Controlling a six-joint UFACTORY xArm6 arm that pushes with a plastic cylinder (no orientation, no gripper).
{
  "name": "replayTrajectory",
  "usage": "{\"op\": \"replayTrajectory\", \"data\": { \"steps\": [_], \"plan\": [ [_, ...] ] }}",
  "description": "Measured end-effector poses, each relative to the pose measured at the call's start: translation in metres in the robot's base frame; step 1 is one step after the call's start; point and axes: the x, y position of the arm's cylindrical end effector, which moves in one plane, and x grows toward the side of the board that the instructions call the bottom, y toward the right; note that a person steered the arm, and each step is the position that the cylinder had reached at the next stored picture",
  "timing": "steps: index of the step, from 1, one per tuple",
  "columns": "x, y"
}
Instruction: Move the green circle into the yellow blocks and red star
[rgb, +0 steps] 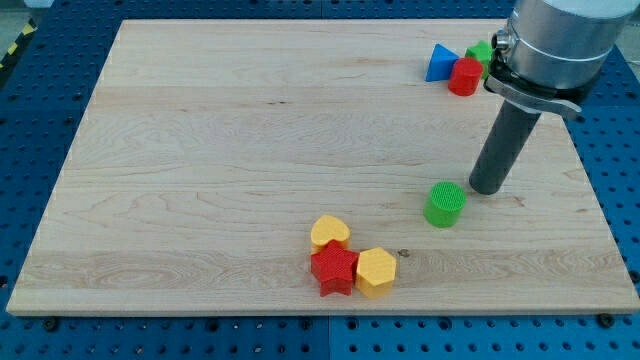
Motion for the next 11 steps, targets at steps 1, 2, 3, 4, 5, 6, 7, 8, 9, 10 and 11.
{"op": "replayTrajectory", "data": {
  "steps": [1,2,3,4,5,6,7,8,9,10,11],
  "plan": [
    [0.012,-0.006],
    [0.019,-0.027],
    [0.019,-0.051],
    [0.022,-0.075],
    [0.023,-0.083],
    [0.023,-0.084],
    [0.023,-0.085],
    [0.024,-0.091],
    [0.034,-0.110],
    [0.042,-0.119],
    [-0.013,-0.119]
  ]
}}
